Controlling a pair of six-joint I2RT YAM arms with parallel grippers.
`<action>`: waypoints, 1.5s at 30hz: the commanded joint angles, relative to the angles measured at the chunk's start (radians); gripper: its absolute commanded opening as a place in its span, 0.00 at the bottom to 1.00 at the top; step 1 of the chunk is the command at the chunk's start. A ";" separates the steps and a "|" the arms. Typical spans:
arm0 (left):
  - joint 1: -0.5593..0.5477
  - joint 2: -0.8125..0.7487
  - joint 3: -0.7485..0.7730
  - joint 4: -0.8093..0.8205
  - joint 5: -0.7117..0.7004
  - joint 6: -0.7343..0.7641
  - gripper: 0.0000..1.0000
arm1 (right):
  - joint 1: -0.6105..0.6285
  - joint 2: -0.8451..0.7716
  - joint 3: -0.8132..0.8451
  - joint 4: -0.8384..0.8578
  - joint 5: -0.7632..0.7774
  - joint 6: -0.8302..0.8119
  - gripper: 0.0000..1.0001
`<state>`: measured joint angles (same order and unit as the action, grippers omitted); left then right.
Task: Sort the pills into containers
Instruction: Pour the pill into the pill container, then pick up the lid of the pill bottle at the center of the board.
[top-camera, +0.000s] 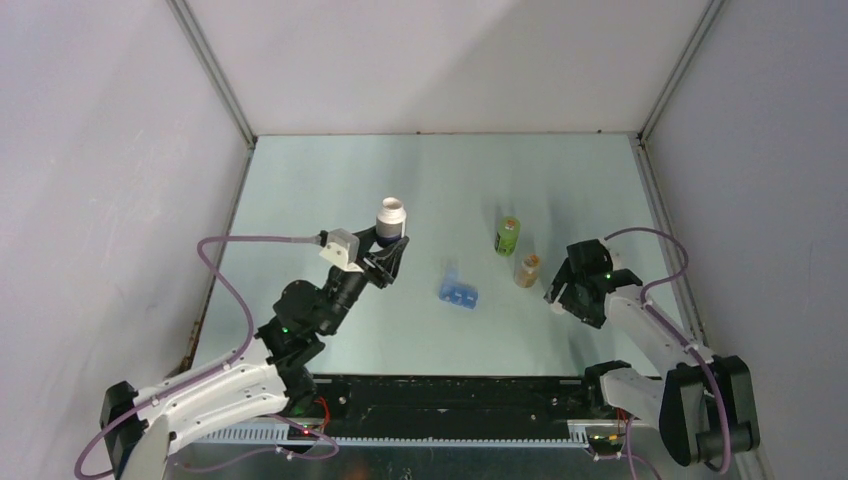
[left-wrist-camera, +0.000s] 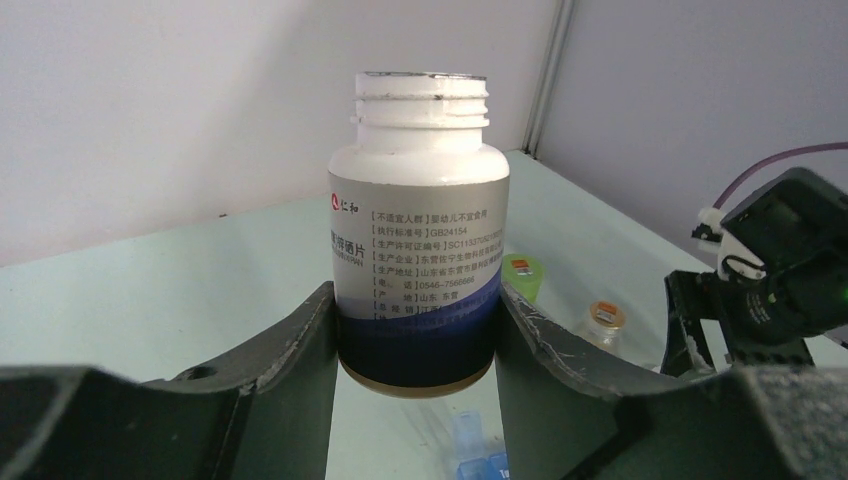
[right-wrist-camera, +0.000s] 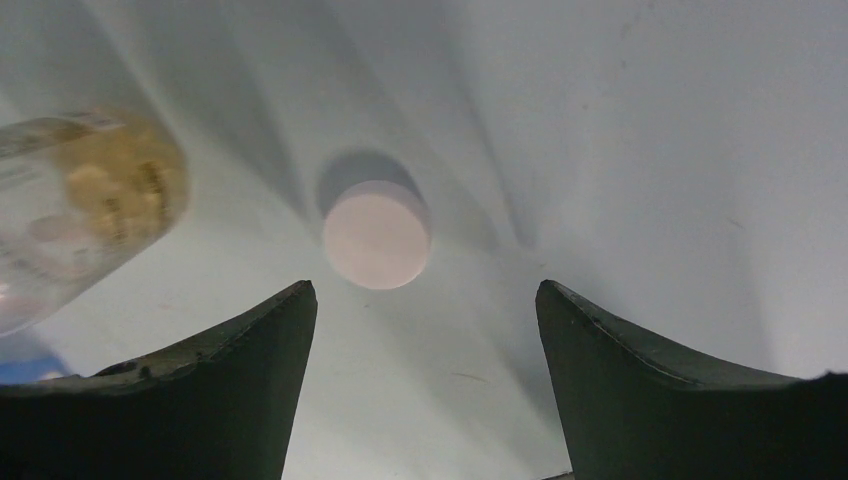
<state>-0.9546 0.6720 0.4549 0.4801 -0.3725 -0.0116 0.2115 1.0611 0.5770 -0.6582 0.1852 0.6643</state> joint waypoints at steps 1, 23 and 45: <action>0.020 -0.031 -0.009 0.031 0.024 -0.040 0.00 | 0.027 0.047 -0.030 0.064 0.106 0.087 0.84; 0.035 -0.014 0.001 0.003 0.038 -0.044 0.00 | 0.057 0.173 0.028 0.115 0.122 0.069 0.63; 0.041 0.085 0.038 0.004 0.187 -0.056 0.00 | 0.037 -0.095 0.150 -0.040 0.009 0.002 0.46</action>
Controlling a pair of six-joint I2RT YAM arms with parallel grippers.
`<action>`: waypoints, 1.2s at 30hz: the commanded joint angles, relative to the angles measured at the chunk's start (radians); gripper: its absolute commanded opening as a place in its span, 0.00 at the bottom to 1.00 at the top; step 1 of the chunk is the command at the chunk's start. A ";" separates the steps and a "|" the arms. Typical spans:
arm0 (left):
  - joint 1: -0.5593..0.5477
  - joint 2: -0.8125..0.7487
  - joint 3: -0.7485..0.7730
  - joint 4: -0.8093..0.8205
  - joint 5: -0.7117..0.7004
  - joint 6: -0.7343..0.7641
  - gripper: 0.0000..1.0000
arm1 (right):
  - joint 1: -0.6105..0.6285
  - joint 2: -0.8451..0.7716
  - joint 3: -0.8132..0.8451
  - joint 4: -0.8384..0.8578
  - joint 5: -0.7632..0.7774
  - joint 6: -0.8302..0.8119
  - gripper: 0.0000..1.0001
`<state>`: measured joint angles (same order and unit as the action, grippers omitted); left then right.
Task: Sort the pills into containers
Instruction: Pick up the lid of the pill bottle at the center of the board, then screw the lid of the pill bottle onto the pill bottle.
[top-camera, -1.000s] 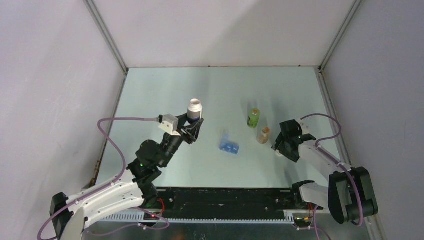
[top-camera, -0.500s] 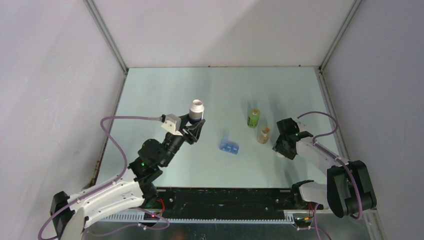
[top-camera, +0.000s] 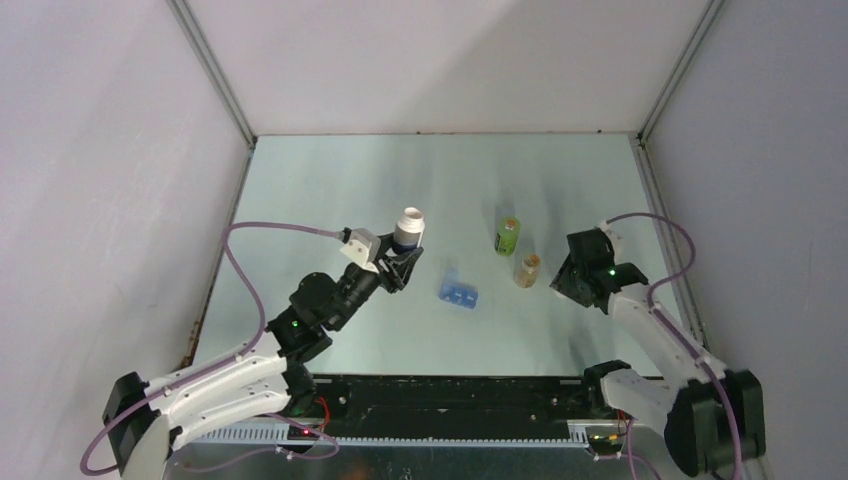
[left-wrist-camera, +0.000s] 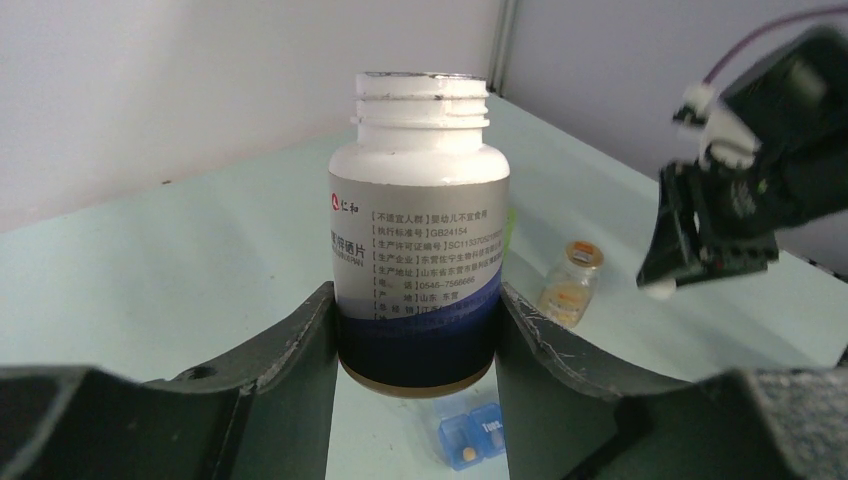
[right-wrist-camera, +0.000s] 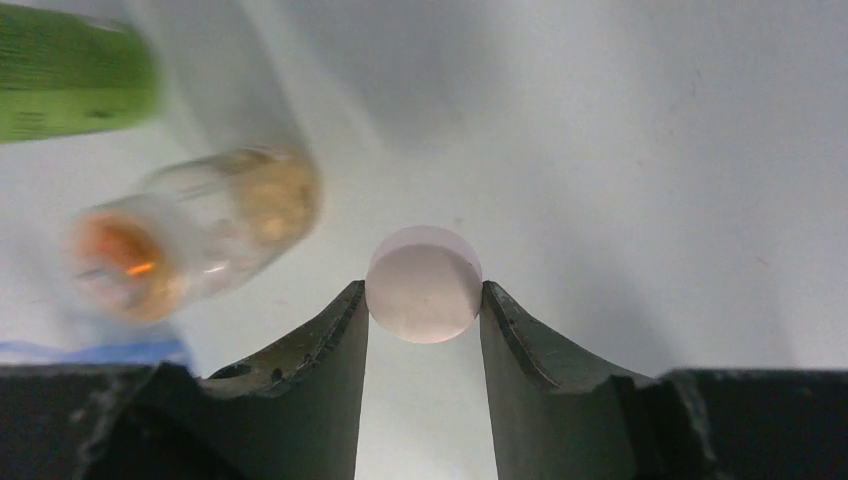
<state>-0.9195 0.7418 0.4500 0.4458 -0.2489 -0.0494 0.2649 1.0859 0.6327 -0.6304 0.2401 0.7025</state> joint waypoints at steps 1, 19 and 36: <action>0.006 0.022 0.043 0.049 0.078 -0.017 0.00 | -0.018 -0.166 0.119 -0.074 -0.061 -0.045 0.45; 0.005 0.101 0.165 -0.073 0.488 0.089 0.00 | 0.273 -0.231 0.406 0.279 -0.799 -0.282 0.45; 0.003 0.175 0.240 -0.195 0.558 0.105 0.00 | 0.384 -0.171 0.521 0.185 -0.692 -0.343 0.45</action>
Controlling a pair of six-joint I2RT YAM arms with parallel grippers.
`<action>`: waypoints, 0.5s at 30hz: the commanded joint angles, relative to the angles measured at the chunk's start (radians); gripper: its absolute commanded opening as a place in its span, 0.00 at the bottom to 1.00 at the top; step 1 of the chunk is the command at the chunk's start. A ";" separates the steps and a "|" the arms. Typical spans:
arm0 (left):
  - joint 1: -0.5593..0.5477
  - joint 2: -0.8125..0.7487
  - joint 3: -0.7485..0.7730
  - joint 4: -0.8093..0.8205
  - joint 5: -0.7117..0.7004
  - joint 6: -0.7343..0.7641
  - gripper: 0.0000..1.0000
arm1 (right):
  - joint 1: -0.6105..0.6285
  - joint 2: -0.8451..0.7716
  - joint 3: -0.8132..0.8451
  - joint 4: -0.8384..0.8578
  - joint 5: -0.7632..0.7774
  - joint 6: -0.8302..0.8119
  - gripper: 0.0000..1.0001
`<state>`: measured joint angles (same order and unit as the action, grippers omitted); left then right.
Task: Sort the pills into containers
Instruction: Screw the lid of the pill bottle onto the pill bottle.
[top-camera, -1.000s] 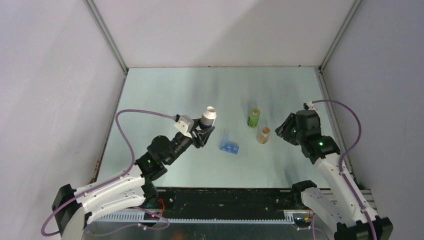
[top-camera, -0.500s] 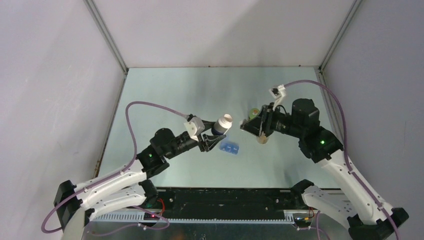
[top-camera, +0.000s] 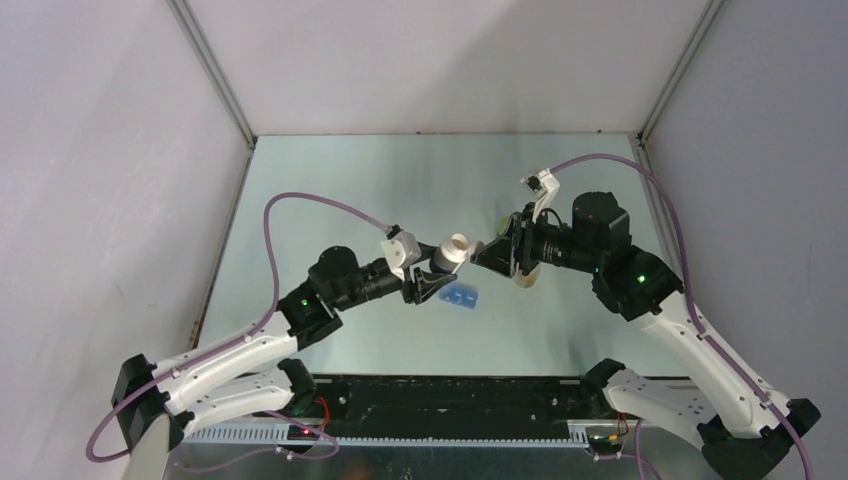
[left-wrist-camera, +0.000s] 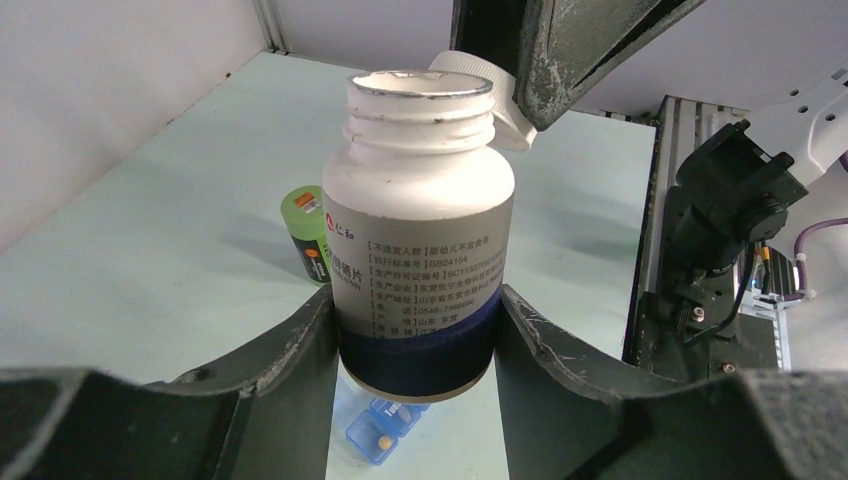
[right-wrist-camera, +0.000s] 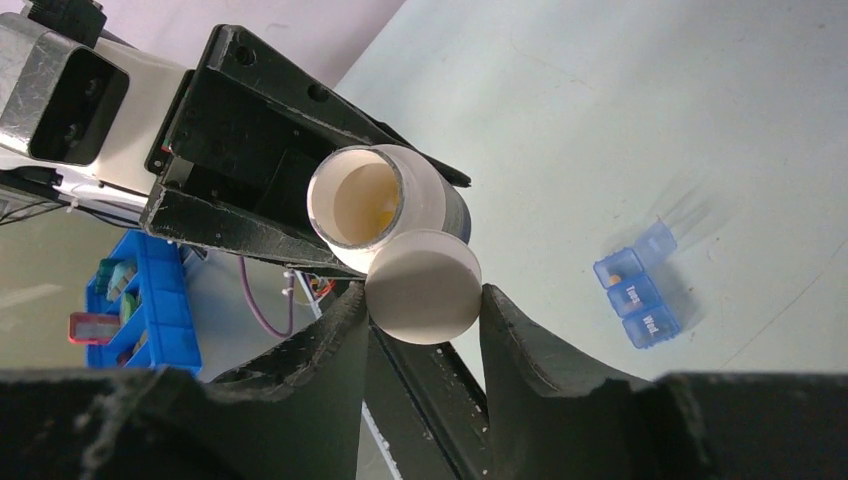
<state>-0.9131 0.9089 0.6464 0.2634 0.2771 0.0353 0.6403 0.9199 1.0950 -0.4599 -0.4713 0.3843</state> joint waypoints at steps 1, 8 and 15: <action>-0.003 0.006 0.041 -0.008 0.009 0.020 0.00 | 0.008 -0.011 0.058 0.010 0.027 -0.027 0.45; -0.003 0.013 0.053 -0.040 -0.064 0.034 0.00 | 0.009 -0.028 0.058 -0.020 0.048 -0.049 0.44; -0.004 0.045 0.087 -0.114 -0.014 0.069 0.00 | 0.009 -0.042 0.059 -0.036 0.047 -0.066 0.44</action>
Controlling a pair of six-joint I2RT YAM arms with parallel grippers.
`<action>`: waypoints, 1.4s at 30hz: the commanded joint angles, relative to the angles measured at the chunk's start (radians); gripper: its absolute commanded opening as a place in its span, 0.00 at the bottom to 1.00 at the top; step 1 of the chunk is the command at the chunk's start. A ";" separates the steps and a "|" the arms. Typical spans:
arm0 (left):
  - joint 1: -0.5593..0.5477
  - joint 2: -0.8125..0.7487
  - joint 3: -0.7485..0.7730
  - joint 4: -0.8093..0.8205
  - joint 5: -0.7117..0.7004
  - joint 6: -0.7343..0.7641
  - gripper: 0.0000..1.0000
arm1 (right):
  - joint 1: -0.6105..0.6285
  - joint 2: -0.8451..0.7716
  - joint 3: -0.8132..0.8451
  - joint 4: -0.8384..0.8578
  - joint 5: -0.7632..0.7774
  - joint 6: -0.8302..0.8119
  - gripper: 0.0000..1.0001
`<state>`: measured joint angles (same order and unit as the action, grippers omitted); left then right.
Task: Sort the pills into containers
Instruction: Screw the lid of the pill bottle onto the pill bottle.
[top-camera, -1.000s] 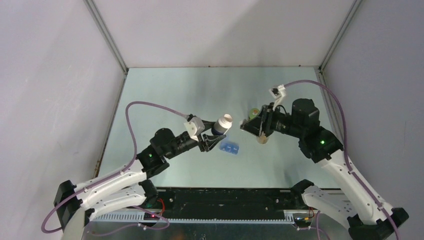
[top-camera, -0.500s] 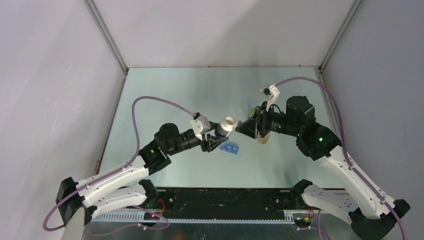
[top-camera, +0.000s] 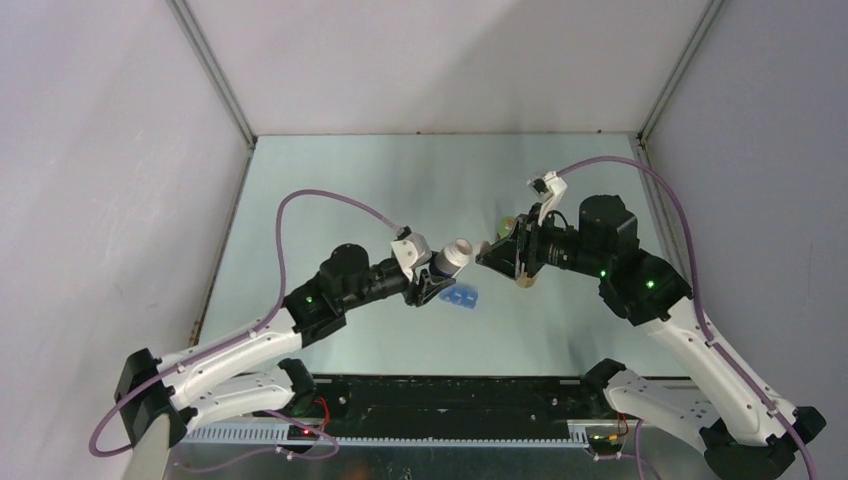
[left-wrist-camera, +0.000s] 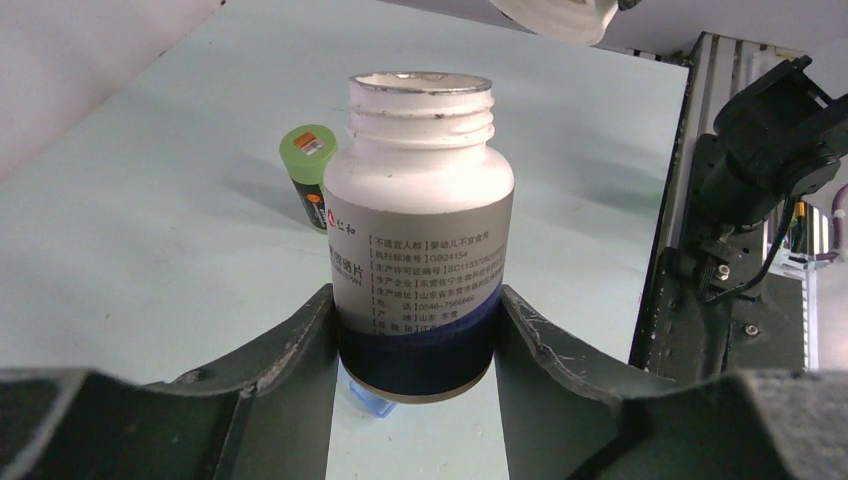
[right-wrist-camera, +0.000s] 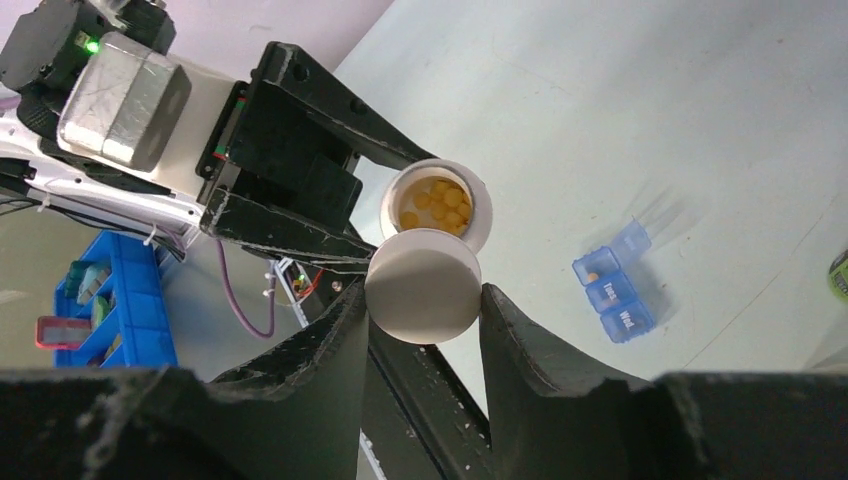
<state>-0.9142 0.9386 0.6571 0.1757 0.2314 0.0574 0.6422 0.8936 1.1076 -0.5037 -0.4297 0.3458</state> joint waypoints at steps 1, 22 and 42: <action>-0.003 0.021 0.091 -0.052 0.063 0.063 0.00 | 0.007 -0.011 0.047 0.007 0.004 -0.028 0.44; -0.058 0.087 0.178 -0.229 0.126 0.229 0.00 | 0.002 0.094 0.181 -0.281 -0.028 -0.103 0.45; -0.077 0.079 0.179 -0.206 0.069 0.236 0.00 | 0.010 0.128 0.175 -0.287 -0.071 -0.097 0.44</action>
<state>-0.9806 1.0397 0.8009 -0.0734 0.3168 0.2714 0.6430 1.0248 1.2461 -0.7963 -0.4797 0.2592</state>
